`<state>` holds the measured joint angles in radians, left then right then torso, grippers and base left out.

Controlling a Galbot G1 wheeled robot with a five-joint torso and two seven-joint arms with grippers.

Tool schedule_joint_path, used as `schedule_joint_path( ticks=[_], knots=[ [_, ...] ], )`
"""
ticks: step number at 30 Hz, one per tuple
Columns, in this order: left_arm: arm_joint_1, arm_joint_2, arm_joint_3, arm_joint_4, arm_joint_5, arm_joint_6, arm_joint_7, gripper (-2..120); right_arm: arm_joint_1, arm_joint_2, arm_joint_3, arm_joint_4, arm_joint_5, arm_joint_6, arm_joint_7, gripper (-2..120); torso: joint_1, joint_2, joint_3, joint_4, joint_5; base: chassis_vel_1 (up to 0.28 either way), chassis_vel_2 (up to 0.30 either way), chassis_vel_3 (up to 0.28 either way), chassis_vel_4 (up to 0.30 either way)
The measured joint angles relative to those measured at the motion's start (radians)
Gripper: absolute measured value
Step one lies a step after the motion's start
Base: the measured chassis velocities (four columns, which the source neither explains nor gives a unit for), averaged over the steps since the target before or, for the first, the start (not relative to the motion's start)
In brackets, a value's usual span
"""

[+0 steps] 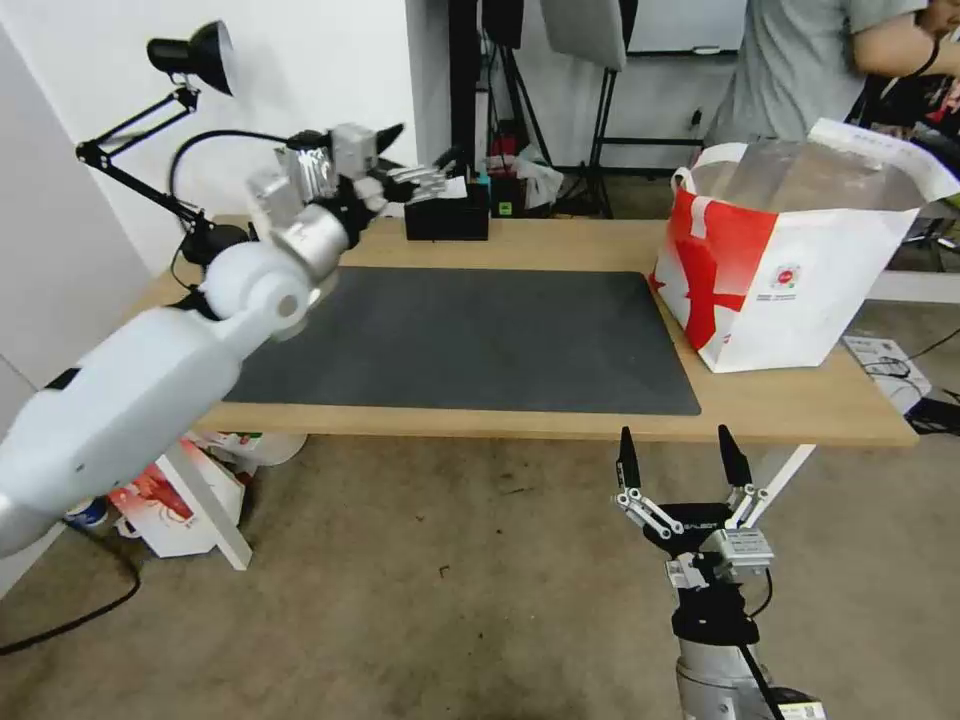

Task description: Pick up the trash from the table and place it into the takeout bag.

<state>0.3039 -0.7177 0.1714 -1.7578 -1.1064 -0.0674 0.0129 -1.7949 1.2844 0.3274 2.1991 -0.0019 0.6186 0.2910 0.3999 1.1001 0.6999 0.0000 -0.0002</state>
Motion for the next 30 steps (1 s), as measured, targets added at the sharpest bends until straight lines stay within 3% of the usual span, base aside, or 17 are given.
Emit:
schedule_joint_path(
  ticks=[7, 14, 20, 25, 26, 28, 30],
  knots=[
    [0.274, 0.041, -0.255, -0.139, 0.058, 0.019, -0.038, 100, 0.0, 0.0, 0.0, 0.0, 0.0, 0.0, 0.0, 100, 0.0, 0.0, 0.0, 0.0003, 0.0001, 0.0, 0.0, 0.0, 0.0],
    [0.465, 0.04, -0.411, -0.223, 0.108, 0.017, -0.055, 100, 0.0, 0.0, 0.0, 0.0, 0.0, 0.0, 0.0, 100, 0.0, 0.0, 0.0, 0.0, 0.0, 0.0, 0.0, 0.0, 0.0],
    [0.645, -0.011, -0.58, -0.286, 0.168, 0.016, -0.061, 100, 0.0, 0.0, 0.0, 0.0, 0.0, 0.0, 0.0, 100, 0.0, 0.0, 0.0, 0.0, 0.0, 0.0, 0.0, 0.0, 0.0],
    [0.697, -0.028, -0.627, -0.307, 0.189, 0.016, -0.06, 100, 0.0, 0.0, 0.0, 0.0, 0.0, 0.0, 0.0, 100, 0.0, 0.0, 0.0, 0.0001, 0.0002, 0.0, 0.0, 0.0, 0.0],
    [0.754, -0.057, -0.679, -0.339, 0.212, 0.016, -0.059, 100, 0.0, 0.0, 0.0, 0.0, 0.0, 0.0, 0.0, 100, 0.0, 0.0, 0.0, -0.0001, 0.0002, 0.0, 0.0, 0.0, 0.0],
    [0.762, -0.063, -0.687, -0.345, 0.216, 0.016, -0.059, 100, 0.0, 0.0, 0.0, 0.0, 0.0, 0.0, 0.0, 100, 0.0, 0.0, 0.0, -0.0001, 0.0003, 0.0, 0.0, 0.0, 0.0],
    [0.835, -0.121, -0.743, -0.382, 0.243, 0.015, -0.057, 100, 0.0, 0.0, 0.0, 0.0, 0.0, 0.0, 0.0, 100, 0.0, 0.0, 0.0, 0.0001, 0.0002, 0.0, 0.0, 0.0, 0.0]
  ],
)
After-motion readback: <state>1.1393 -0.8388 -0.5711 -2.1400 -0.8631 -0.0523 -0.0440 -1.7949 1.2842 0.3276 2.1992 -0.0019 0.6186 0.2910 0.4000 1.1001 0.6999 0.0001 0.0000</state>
